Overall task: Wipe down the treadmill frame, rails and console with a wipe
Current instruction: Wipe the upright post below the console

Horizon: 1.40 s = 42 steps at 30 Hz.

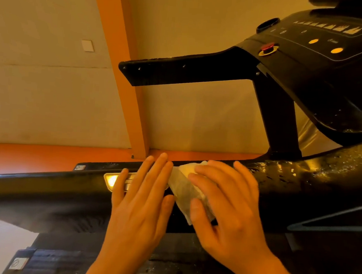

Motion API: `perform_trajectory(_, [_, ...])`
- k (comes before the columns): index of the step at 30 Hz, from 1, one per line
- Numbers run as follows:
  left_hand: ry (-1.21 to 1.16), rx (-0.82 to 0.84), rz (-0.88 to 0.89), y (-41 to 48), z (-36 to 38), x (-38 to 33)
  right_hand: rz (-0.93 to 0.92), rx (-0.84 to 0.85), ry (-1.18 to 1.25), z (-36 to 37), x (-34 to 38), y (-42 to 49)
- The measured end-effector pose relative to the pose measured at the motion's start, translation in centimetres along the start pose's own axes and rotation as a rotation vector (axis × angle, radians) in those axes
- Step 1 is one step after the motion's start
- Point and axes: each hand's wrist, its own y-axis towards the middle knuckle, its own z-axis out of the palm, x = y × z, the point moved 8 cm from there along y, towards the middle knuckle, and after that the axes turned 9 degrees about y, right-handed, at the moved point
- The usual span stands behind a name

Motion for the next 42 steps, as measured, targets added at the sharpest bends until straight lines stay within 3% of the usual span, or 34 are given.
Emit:
perform_trajectory(4, [0.078,-0.009,-0.033,-0.3,-0.1,2.2,-0.021,0.166,-0.072,3.4,1.5,1.0])
perform_trajectory(8, [0.133,-0.034,-0.016,-0.7,-0.1,3.0,-0.057,0.164,-0.279,4.9,1.2,0.6])
perform_trajectory(15, [0.162,-0.12,0.033,-1.3,0.1,2.5,-0.121,0.188,-0.42,4.4,0.3,-0.3])
perform_trajectory(25, [0.181,-0.119,0.036,-1.4,0.5,2.6,0.13,0.053,-0.431,2.6,-1.8,-1.2])
perform_trajectory(30, [0.188,-0.148,0.02,-1.4,0.3,2.7,0.055,0.149,-0.448,1.4,-3.0,-1.5])
perform_trajectory(36, [0.253,-0.153,0.041,-1.3,0.2,1.5,0.18,0.095,-0.444,0.1,-3.7,-1.5])
perform_trajectory(42, [0.246,-0.159,0.024,-1.3,0.0,1.4,0.153,0.187,-0.566,-2.1,-5.2,-1.8])
